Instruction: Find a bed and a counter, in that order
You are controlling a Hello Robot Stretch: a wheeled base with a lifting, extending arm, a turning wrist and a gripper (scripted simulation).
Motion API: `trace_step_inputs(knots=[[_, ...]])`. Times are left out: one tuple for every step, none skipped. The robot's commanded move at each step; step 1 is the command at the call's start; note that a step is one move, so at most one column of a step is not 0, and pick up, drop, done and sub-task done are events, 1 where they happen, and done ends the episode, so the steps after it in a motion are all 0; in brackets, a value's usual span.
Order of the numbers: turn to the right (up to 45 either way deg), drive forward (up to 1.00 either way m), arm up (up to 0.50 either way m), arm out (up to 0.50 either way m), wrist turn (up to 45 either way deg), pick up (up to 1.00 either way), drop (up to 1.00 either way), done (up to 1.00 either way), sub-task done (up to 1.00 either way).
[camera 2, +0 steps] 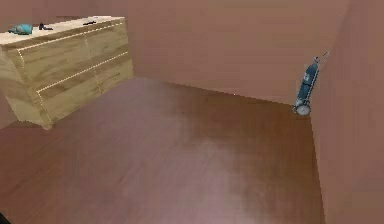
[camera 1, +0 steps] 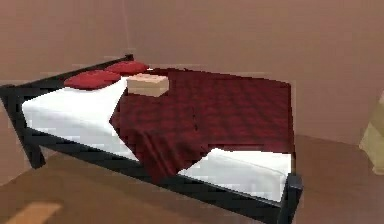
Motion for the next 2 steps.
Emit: trace_step_inputs(knots=[[0.0, 0.05, 0.0, 0.0, 0.0, 0.0, 0.0, 0.0, 0.0], [0.0, 0.0, 0.0, 0.0, 0.0, 0.0, 0.0, 0.0, 1.0]])
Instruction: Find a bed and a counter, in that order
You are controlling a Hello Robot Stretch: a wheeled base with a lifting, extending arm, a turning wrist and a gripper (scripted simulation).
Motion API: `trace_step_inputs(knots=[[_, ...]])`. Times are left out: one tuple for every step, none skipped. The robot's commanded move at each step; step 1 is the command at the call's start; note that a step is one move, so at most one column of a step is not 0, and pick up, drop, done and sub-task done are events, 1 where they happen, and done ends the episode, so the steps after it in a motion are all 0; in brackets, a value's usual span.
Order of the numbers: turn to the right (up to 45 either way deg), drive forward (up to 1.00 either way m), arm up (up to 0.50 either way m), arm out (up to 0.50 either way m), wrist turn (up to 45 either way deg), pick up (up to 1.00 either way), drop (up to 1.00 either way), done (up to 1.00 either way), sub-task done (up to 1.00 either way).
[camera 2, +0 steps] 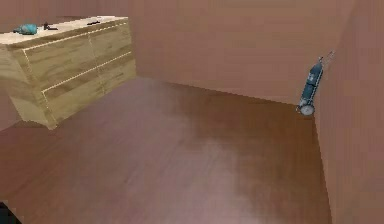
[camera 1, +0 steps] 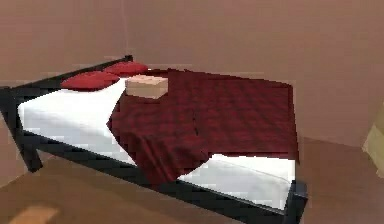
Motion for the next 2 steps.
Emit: trace_step_inputs(knots=[[-45.0, 0.0, 0.0, 0.0, 0.0, 0.0, 0.0, 0.0, 0.0], [-45.0, 0.0, 0.0, 0.0, 0.0, 0.0, 0.0, 0.0, 0.0]])
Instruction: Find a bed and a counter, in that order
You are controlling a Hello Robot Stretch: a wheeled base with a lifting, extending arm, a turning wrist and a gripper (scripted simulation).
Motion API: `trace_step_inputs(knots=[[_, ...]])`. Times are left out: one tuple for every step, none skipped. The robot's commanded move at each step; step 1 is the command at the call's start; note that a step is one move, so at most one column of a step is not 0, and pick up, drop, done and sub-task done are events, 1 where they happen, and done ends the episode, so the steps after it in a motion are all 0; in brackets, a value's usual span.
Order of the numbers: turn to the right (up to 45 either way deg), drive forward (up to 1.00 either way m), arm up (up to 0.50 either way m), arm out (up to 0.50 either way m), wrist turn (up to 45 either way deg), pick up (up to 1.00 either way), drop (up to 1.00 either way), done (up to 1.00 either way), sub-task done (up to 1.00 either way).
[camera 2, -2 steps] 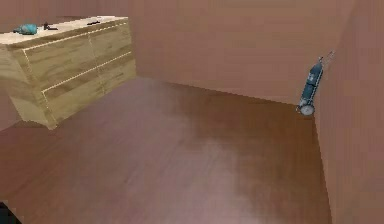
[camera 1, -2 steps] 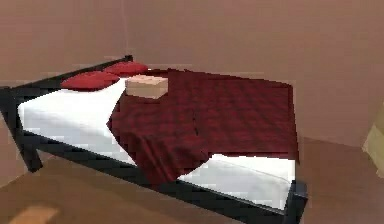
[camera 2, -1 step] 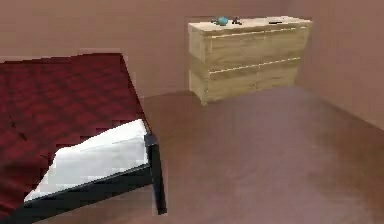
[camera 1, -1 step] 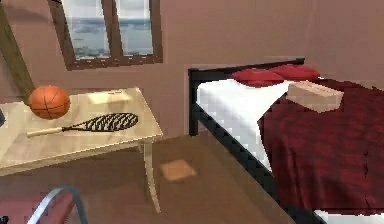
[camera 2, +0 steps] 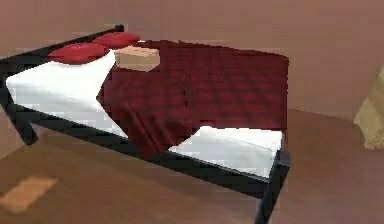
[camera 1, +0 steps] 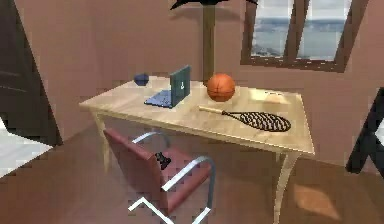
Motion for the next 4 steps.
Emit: trace_step_inputs(knots=[[-45.0, 0.0, 0.0, 0.0, 0.0, 0.0, 0.0, 0.0, 0.0], [-9.0, 0.0, 0.0, 0.0, 0.0, 0.0, 0.0, 0.0, 0.0], [-3.0, 0.0, 0.0, 0.0, 0.0, 0.0, 0.0, 0.0, 0.0], [0.0, 1.0, 0.0, 0.0, 0.0, 0.0, 0.0, 0.0, 0.0]])
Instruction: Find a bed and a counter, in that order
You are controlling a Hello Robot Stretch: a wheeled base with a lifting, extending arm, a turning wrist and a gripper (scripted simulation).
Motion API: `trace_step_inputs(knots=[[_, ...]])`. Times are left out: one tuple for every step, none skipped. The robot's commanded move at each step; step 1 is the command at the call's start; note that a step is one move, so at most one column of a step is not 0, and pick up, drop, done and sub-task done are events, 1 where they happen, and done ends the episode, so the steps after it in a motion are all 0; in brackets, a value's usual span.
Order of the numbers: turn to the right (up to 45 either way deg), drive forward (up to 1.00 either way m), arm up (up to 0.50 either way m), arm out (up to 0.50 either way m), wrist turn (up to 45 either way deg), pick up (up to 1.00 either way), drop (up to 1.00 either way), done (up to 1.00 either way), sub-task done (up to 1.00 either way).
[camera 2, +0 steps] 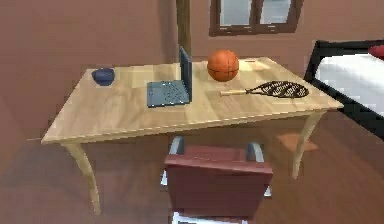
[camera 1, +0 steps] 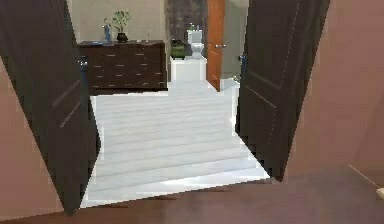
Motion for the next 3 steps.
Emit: trace_step_inputs(knots=[[0.0, 1.0, 0.0, 0.0, 0.0, 0.0, 0.0, 0.0, 0.0], [0.0, 1.0, 0.0, 0.0, 0.0, 0.0, 0.0, 0.0, 0.0], [0.0, 1.0, 0.0, 0.0, 0.0, 0.0, 0.0, 0.0, 0.0]])
